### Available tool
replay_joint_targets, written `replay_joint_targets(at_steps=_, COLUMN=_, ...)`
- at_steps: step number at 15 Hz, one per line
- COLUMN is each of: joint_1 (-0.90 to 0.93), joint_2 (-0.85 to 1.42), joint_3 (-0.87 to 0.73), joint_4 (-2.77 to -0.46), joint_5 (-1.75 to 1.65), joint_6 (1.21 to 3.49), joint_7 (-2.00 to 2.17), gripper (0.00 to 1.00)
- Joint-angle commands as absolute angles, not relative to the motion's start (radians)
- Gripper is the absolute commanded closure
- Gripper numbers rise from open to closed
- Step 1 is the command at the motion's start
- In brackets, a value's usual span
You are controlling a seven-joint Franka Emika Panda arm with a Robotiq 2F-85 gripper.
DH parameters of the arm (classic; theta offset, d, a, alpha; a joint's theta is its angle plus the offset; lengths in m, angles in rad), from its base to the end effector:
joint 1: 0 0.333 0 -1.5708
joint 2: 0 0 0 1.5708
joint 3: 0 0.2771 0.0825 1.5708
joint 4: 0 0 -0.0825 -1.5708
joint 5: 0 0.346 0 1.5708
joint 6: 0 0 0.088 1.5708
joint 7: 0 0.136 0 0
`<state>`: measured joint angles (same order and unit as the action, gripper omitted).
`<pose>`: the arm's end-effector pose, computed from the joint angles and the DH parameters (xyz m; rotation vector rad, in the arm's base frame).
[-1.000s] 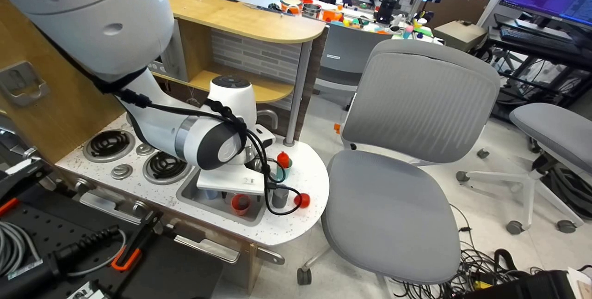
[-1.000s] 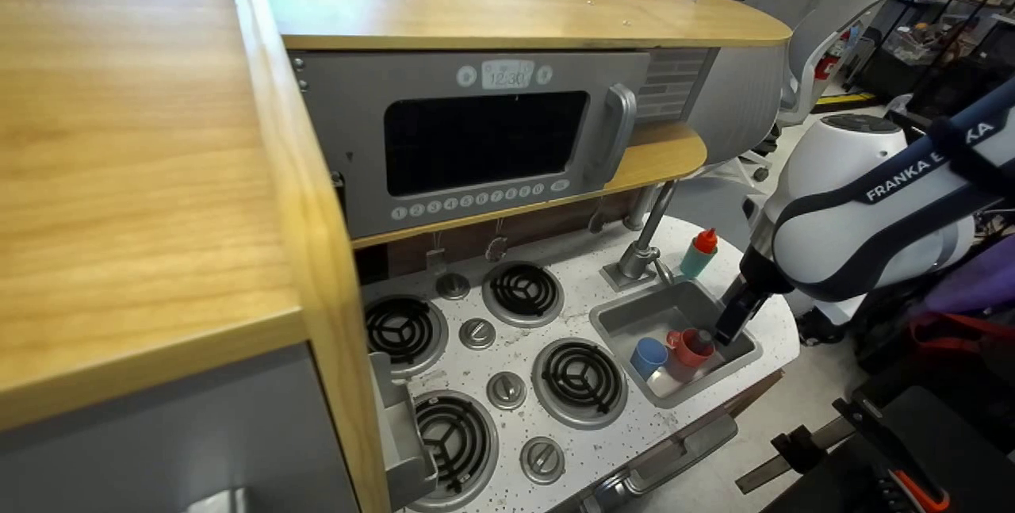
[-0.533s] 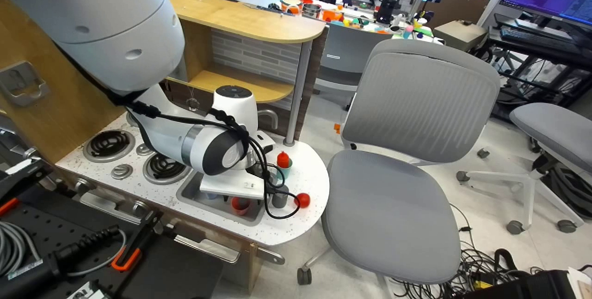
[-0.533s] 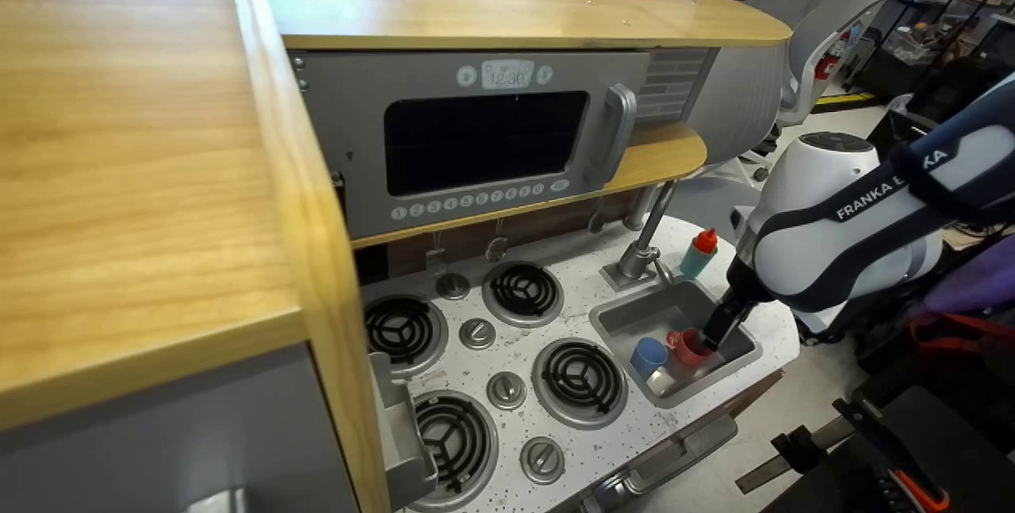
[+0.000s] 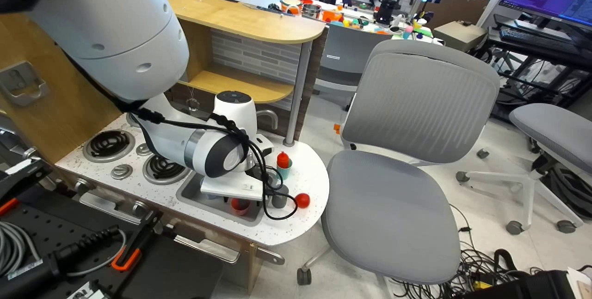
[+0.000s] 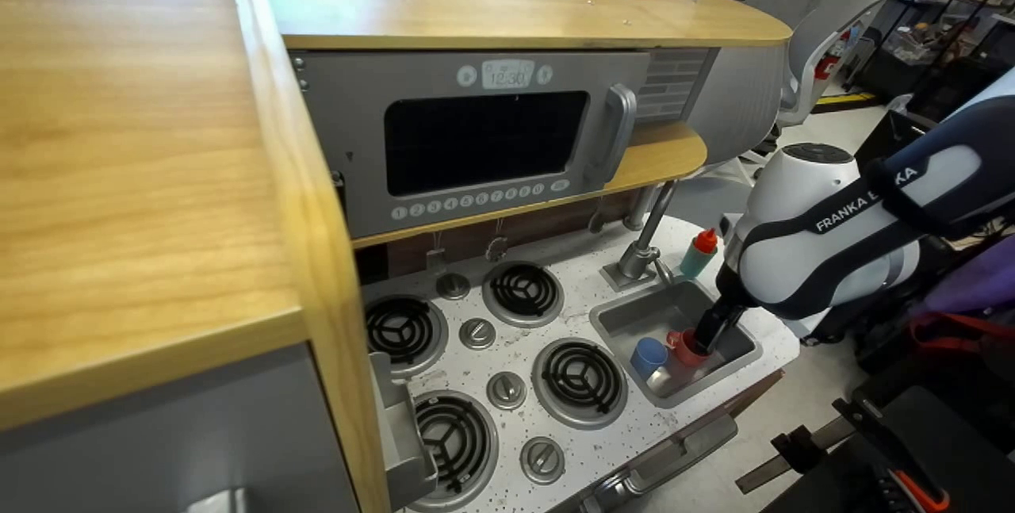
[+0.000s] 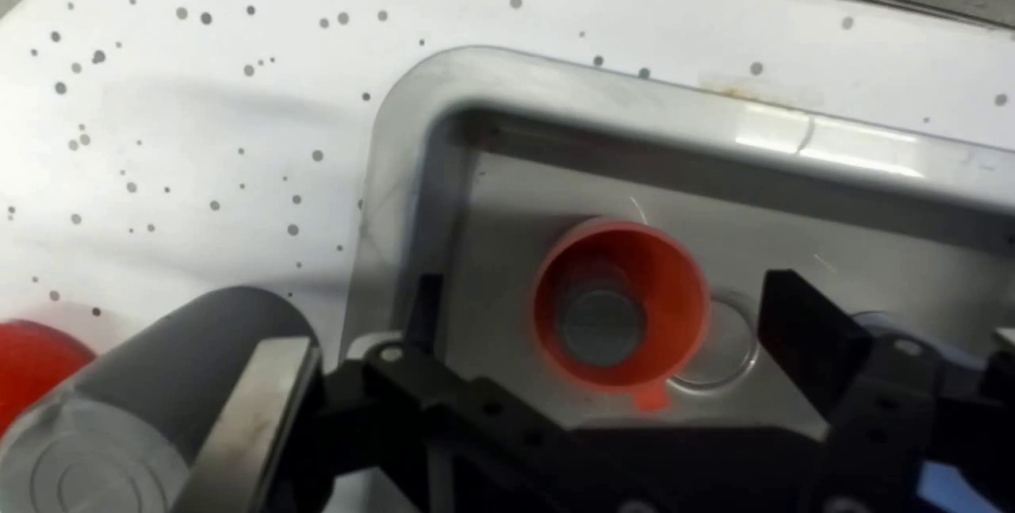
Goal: Remove the grey thing from the cup in the sink and put it on the right side of the sink counter
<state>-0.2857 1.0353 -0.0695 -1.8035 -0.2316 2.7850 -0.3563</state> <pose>0.5101 -0.1849 -0.0423 3.0065 0.3824 -0.1522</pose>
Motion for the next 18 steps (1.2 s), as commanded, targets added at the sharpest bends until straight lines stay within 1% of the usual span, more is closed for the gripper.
replay_joint_targets(at_steps=1, joint_1=-0.269, joint_2=1.066, joint_3=-0.069, joint_4=-1.763, joint_5=-0.221, joint_6=2.76, joint_7=-0.347, gripper=0.0)
replay_joint_targets(at_steps=9, joint_1=-0.261, joint_2=1.082, joint_3=-0.074, joint_4=-1.742, joint_5=-0.218, joint_6=2.75, joint_7=-0.335, gripper=0.0)
replay_joint_targets(at_steps=10, joint_1=-0.262, joint_2=1.083, joint_3=-0.073, joint_4=-1.74, joint_5=-0.218, joint_6=2.747, joint_7=-0.335, gripper=0.02)
replay_joint_targets(at_steps=11, joint_1=-0.262, joint_2=1.084, joint_3=-0.073, joint_4=-1.737, joint_5=-0.218, joint_6=2.744, joint_7=-0.335, gripper=0.15)
replay_joint_targets(at_steps=12, joint_1=-0.261, joint_2=1.086, joint_3=-0.074, joint_4=-1.733, joint_5=-0.218, joint_6=2.741, joint_7=-0.333, gripper=0.27)
replay_joint_targets(at_steps=13, joint_1=-0.259, joint_2=1.089, joint_3=-0.076, joint_4=-1.73, joint_5=-0.219, joint_6=2.737, joint_7=-0.333, gripper=0.29)
replay_joint_targets(at_steps=14, joint_1=-0.259, joint_2=1.09, joint_3=-0.076, joint_4=-1.727, joint_5=-0.219, joint_6=2.733, joint_7=-0.332, gripper=0.36)
replay_joint_targets(at_steps=15, joint_1=-0.258, joint_2=1.092, joint_3=-0.077, joint_4=-1.725, joint_5=-0.219, joint_6=2.73, joint_7=-0.331, gripper=0.46)
replay_joint_targets(at_steps=17, joint_1=-0.256, joint_2=1.094, joint_3=-0.078, joint_4=-1.723, joint_5=-0.22, joint_6=2.728, joint_7=-0.33, gripper=0.59)
replay_joint_targets(at_steps=18, joint_1=-0.256, joint_2=1.096, joint_3=-0.078, joint_4=-1.721, joint_5=-0.22, joint_6=2.727, joint_7=-0.33, gripper=0.68)
